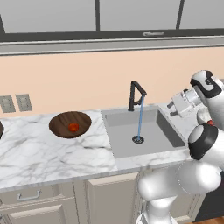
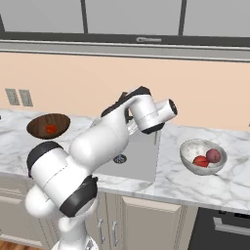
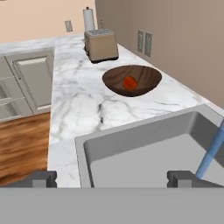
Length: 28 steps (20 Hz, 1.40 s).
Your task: Pick the onions from the sink and place them in one bowl. Place the tomato in the other bowl. Then turn off the sink faucet.
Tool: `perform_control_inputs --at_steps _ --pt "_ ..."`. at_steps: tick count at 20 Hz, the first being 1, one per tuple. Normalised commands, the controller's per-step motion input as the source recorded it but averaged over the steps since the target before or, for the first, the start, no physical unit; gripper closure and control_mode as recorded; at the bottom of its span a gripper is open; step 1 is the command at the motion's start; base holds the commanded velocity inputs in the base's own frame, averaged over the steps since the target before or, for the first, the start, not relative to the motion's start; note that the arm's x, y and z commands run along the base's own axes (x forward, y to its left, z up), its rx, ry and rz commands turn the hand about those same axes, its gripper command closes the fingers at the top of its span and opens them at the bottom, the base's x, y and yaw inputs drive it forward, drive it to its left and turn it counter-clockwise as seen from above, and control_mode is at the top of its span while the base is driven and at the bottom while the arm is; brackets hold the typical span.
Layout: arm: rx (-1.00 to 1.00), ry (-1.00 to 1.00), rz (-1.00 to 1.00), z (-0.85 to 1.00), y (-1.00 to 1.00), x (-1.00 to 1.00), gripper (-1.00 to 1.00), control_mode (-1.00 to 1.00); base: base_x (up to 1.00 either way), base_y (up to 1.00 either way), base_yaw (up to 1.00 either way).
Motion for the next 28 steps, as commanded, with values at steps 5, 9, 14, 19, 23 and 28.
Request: perform_control_inputs --at_steps 5,9,14,19,23,28 --pt "0.02 0.00 0.00 -0.09 0.02 0.38 -1.00 -1.00 0.00 0.00 0.00" --pt "0.05 0.00 0.00 -0.01 0.00 0.45 -1.00 -1.00 0.00 0.00 0.00" --pt "0.04 0.00 0.00 -0.10 0.00 0.36 -1.00 -1.00 0.00 0.00 0.00" --pt "0.05 0.00 0.00 -0.19 0.00 0.31 -1.00 -1.00 0.00 0.00 0.00" --pt "0.07 0.00 0.00 -0.05 0.00 0.14 -1.00 -1.00 0.00 0.00 0.00" --pt "0.03 0.00 0.00 -0.16 0.04 0.24 -1.00 -1.00 0.00 0.00 0.00"
